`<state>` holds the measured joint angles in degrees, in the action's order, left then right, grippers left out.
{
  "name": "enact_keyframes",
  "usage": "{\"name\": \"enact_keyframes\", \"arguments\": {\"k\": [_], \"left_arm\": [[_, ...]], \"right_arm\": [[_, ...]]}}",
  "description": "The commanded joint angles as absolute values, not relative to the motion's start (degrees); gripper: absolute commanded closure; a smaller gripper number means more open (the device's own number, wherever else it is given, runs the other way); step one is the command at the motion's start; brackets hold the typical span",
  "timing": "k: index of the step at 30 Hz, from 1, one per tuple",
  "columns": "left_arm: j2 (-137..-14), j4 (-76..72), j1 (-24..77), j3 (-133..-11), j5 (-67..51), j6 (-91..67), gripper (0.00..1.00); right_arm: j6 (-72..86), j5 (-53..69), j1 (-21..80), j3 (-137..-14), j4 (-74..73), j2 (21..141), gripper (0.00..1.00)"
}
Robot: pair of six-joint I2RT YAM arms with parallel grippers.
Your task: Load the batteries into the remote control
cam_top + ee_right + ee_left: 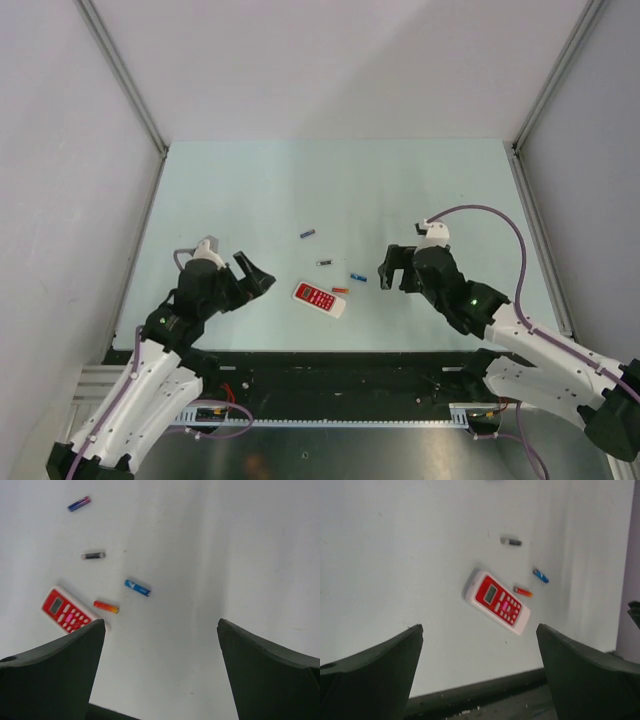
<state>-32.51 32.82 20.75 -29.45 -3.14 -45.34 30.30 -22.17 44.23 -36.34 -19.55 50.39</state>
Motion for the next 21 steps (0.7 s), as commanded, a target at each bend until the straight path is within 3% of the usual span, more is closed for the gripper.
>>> {"name": "enact_keyframes", "arguments": {"k": [1, 7, 10, 13, 17, 21], "left_arm": [[-28.8, 30.4, 26.9, -26.1, -1.1, -53.1, 0.00], [-32.2, 30.4, 44.8, -24.7, 15.5, -70.6, 0.12], [-41.7, 30.6, 49.8, -28.9, 18.7, -74.9, 0.10], [-51.8, 30.8, 52.3, -33.7, 20.6, -78.0, 0.08], [-55.9, 30.6, 52.7, -35.1, 21.7, -82.6, 0.10], [-51.6, 30.6, 52.7, -32.4, 23.8, -81.1, 0.12]], "right_arm": [[26.8, -18.8, 48.0, -36.7, -14.1, 50.2, 0.00], [27.3, -17.8, 51.4, -37.0, -17.9, 50.3, 0.00], [28.1, -18.3, 52.4, -37.0, -20.4, 50.0, 0.00], [28.0, -17.6, 53.0, -37.0, -21.3, 49.7, 0.00], [27.9, -14.3, 53.3, -36.9, -20.8, 52.3, 0.01], [27.9, -13.2, 56.5, -35.8, -17.0, 58.3, 0.15]]}}
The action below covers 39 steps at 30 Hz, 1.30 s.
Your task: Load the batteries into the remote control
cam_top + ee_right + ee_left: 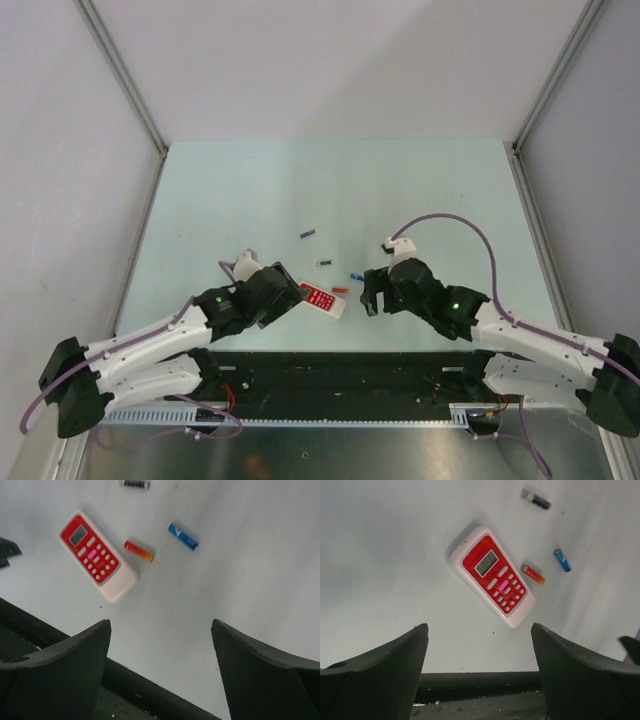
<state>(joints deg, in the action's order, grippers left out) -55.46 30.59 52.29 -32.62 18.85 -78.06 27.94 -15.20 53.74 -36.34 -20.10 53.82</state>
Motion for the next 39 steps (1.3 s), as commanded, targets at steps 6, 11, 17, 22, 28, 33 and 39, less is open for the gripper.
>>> {"name": "enact_keyframes", "arguments": {"k": [6, 11, 17, 22, 28, 33, 39], "left_arm": [[-44.6, 30.5, 52.6, -26.2, 22.5, -79.1, 0.15], [-40.8, 30.6, 52.6, -23.0, 20.9, -79.2, 0.18], [-34.1, 30.7, 52.6, -22.3, 21.7, -75.3, 0.18], [-29.8, 30.8, 52.6, -21.8, 21.9, -73.0, 0.18], [-31.7, 30.8, 52.5, -21.4, 21.4, -72.6, 0.18], [-32.8, 30.8, 52.2, -21.4, 21.3, -73.1, 0.18], [-33.4, 30.8, 51.5, -21.3, 22.0, -73.8, 0.18]], "right_arm": [[28.5, -12.6, 59.8, -35.5, -10.9, 66.6, 0.37], [28.5, -11.3, 60.4, -35.8, -6.3, 73.1, 0.53], [28.4, -9.9, 61.0, -37.2, -3.0, 79.5, 0.69], [28.5, -10.3, 61.6, -40.5, -3.0, 84.6, 0.72], [28.6, -9.4, 62.2, -44.0, -2.0, 89.9, 0.73], [27.6, -9.2, 62.2, -47.9, -2.1, 94.1, 0.73], [26.5, -8.3, 61.8, -53.9, -1.8, 98.8, 0.73]]}}
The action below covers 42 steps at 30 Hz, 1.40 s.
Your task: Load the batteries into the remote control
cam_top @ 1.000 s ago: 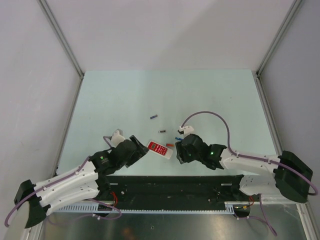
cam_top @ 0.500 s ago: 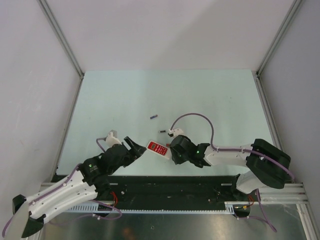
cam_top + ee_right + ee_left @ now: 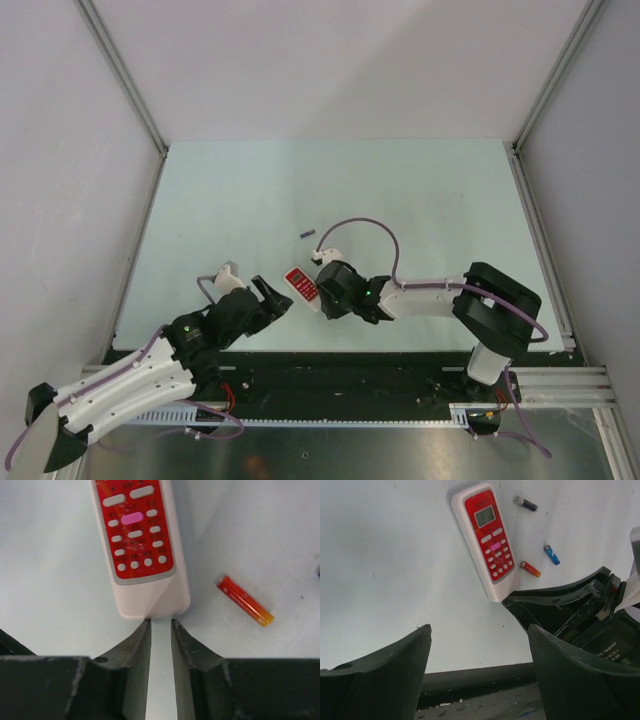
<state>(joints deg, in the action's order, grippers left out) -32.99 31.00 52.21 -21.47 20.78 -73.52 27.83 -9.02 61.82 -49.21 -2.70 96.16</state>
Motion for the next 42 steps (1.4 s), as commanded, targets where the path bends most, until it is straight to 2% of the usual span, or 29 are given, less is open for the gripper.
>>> {"name": "enact_keyframes", "arguments": {"k": [1, 5, 8, 11, 12, 15, 18, 25, 32, 42], "left_arm": [[-33.7, 30.8, 51.3, -21.4, 22.1, -73.6, 0.18], [-35.1, 30.9, 50.2, -22.5, 22.8, -71.9, 0.18], [-37.2, 31.1, 48.8, -23.6, 24.0, -70.6, 0.15], [-41.8, 31.1, 44.7, -26.3, 23.3, -68.6, 0.05], [-43.5, 31.1, 43.6, -27.4, 22.6, -66.5, 0.02], [-52.4, 31.1, 41.1, -34.0, 21.9, -60.5, 0.01], [-61.4, 31.6, 41.1, -41.6, 22.5, -57.7, 0.04], [-75.4, 35.2, 41.2, -51.8, 21.6, -64.2, 0.11], [-84.6, 37.2, 41.7, -54.9, 21.0, -70.2, 0.13], [-93.3, 38.0, 42.0, -59.5, 20.5, -73.6, 0.13]], "right_arm": [[26.5, -8.0, 61.4, -54.9, -1.9, 99.5, 0.73], [26.6, -4.8, 59.3, -58.4, -1.4, 102.7, 0.73], [26.1, -4.3, 58.2, -59.1, -1.3, 101.9, 0.68], [25.8, -7.0, 58.6, -59.1, -6.6, 98.7, 0.55], [25.8, -8.1, 59.1, -59.1, -10.4, 95.9, 0.48], [26.0, -12.5, 61.2, -58.0, -17.1, 89.9, 0.36], [28.1, -16.0, 62.1, -56.3, -22.2, 84.9, 0.30], [31.6, -20.4, 62.5, -53.5, -29.3, 71.4, 0.25], [32.9, -20.8, 62.0, -53.0, -33.7, 61.9, 0.21], [34.2, -18.4, 61.6, -51.4, -35.1, 56.0, 0.20]]}}
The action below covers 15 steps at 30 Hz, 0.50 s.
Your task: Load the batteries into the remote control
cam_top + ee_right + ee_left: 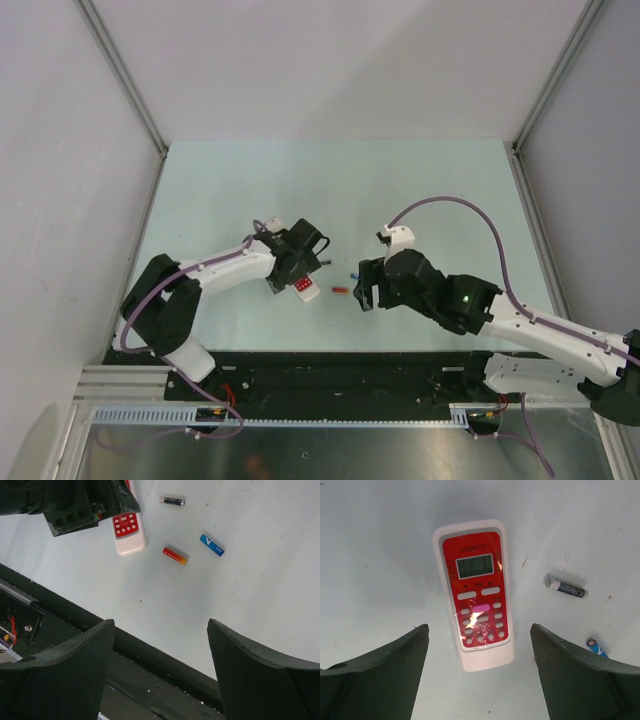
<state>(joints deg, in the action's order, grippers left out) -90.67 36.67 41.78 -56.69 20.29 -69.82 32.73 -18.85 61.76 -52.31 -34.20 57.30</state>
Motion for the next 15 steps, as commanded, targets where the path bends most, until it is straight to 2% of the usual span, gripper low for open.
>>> {"name": "enact_keyframes", "arguments": {"k": [1, 15], "left_arm": [[-93.9, 38.3, 42.0, -59.9, 20.5, -74.0, 0.14], [-100.7, 41.6, 40.2, -62.8, 20.7, -77.6, 0.19]], "right_arm": [[34.3, -17.9, 61.5, -51.2, -35.0, 55.6, 0.20], [35.2, -16.7, 61.3, -49.2, -35.3, 53.3, 0.20]]}}
